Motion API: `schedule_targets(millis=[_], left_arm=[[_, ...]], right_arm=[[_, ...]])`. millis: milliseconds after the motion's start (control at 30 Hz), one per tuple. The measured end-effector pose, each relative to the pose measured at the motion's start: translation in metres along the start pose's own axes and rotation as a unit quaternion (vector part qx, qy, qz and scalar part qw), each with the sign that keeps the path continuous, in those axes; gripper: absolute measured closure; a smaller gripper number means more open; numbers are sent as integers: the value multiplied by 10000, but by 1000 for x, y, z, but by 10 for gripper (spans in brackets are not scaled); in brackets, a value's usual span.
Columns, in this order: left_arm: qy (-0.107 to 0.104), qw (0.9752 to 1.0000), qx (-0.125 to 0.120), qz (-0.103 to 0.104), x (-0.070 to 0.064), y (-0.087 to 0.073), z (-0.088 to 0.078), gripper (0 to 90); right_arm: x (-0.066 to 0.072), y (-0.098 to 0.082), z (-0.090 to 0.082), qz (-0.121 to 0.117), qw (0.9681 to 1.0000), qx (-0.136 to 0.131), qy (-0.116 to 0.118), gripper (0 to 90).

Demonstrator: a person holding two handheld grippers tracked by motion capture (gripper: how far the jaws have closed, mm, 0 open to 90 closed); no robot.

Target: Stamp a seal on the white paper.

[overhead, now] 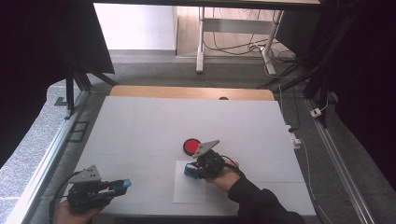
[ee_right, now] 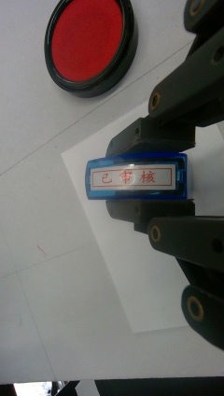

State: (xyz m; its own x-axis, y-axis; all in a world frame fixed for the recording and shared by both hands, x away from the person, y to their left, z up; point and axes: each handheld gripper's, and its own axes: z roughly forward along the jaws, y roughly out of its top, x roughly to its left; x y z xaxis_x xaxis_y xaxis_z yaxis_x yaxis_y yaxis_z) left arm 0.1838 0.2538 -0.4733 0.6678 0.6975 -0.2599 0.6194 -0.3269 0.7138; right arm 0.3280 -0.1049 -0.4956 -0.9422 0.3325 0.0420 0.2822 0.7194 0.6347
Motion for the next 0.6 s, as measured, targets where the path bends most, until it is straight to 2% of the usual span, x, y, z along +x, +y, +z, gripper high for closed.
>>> schedule_targets(millis=[367,600], left_arm=[[-46,10000,-66,24,0,-1,-2,682],[-59,10000,-35,56,-1,1,0,682]], right_arm=[[1,2,-3,-32,9999,-94,-25,707],[1,3,-11,-49,9998,-201,-19,706]])
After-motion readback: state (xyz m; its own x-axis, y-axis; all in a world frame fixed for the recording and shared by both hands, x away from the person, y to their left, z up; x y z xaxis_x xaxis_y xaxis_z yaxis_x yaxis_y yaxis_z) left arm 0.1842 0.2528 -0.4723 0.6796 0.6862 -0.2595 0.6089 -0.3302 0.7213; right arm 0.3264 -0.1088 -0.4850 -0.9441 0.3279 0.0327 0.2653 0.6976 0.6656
